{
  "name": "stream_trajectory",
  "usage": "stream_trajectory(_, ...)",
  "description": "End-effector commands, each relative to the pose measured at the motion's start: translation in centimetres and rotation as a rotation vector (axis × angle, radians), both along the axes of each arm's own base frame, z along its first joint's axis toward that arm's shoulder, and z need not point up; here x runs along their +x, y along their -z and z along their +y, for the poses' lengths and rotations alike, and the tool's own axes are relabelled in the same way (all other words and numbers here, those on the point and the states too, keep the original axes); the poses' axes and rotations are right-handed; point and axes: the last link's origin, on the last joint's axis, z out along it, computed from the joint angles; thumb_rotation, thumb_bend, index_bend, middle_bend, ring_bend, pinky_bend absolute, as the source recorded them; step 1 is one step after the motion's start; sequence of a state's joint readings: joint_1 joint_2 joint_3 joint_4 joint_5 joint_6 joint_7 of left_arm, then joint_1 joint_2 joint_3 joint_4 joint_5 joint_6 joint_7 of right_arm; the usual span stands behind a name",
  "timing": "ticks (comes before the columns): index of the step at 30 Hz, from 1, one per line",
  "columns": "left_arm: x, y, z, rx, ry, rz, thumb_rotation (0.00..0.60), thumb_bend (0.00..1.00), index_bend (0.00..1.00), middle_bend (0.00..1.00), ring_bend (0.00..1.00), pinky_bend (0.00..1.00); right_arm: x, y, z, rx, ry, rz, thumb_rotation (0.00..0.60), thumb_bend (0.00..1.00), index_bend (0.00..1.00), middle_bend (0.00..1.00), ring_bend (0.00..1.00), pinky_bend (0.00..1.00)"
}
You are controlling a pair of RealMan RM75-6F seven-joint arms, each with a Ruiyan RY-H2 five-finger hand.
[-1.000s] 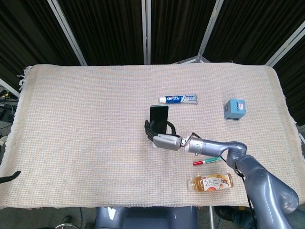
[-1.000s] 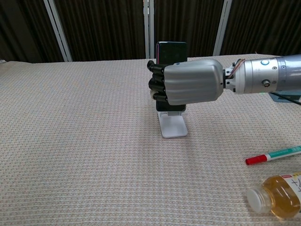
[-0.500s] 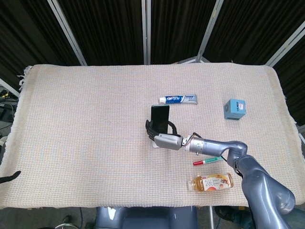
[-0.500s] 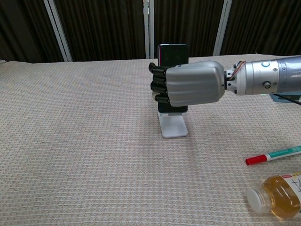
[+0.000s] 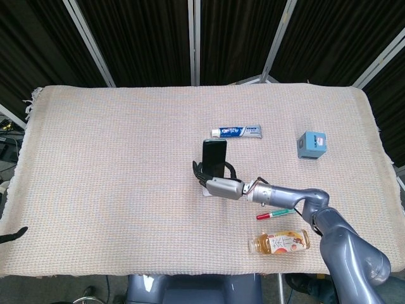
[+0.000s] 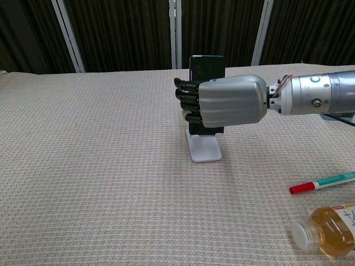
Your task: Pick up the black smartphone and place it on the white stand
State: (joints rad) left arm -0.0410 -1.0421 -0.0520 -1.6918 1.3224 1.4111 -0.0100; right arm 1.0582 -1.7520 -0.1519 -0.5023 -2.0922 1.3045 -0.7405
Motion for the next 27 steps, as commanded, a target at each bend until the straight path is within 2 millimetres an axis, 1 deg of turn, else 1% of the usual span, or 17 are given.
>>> stream_trajectory(1,0.0,0.0,0.0,0.0,0.0,0.0,0.6,0.0,0.0,0.0,0.0,0.0,0.0,0.0,0.0,0.002,0.002,-0.005,0.6,0.31,0.29,0.24,0.15,0.18)
stream_trajectory(3,0.0,0.0,0.0,0.0,0.0,0.0,0.6,0.0,0.0,0.0,0.0,0.0,0.0,-0.1,0.0,-0.001,0.005,-0.014,0.6,0.29,0.26,0.22,0.14,0.17)
stream_trajectory(6,0.0,0.0,0.0,0.002,0.001,-0.001,0.6,0.0,0.0,0.0,0.0,0.0,0.1,-0.3,0.0,-0.003,0.007,-0.022,0.6,0.29,0.26,0.2,0.14,0.17)
stream_trajectory(12,0.2,0.0,-0.1,0.001,0.006,-0.003,0.6,0.0,0.0,0.0,0.0,0.0,0.1,-0.5,0.2,-0.002,0.007,-0.039,0.6,0.29,0.24,0.19,0.13,0.17)
stream_trajectory(16,0.3,-0.1,-0.2,0.002,0.011,-0.008,0.6,0.0,0.0,0.0,0.0,0.0,0.1,-1.0,0.4,0.003,0.006,-0.065,0.6,0.29,0.21,0.18,0.13,0.17)
stream_trajectory(19,0.4,-0.1,-0.2,0.001,0.016,-0.013,0.6,0.0,0.0,0.0,0.0,0.0,0.1,-1.9,0.5,-0.002,0.012,-0.107,0.6,0.29,0.16,0.17,0.13,0.17)
stream_trajectory(21,0.5,-0.1,-0.2,-0.001,0.022,-0.016,0.6,0.0,0.0,0.0,0.0,0.0,0.1,-3.0,0.7,-0.004,0.027,-0.163,0.6,0.29,0.13,0.16,0.13,0.17)
stream_trajectory(24,0.7,-0.1,-0.4,-0.007,0.035,-0.026,0.6,0.0,0.0,0.0,0.0,0.0,-0.6,-5.2,1.2,-0.02,0.068,-0.267,0.6,0.29,0.12,0.16,0.13,0.17)
stream_trajectory(27,0.8,-0.1,-0.4,-0.012,0.046,-0.031,0.6,0.0,0.0,0.0,0.0,0.0,-1.3,-7.1,1.6,-0.055,0.092,-0.319,0.6,0.29,0.11,0.15,0.13,0.17)
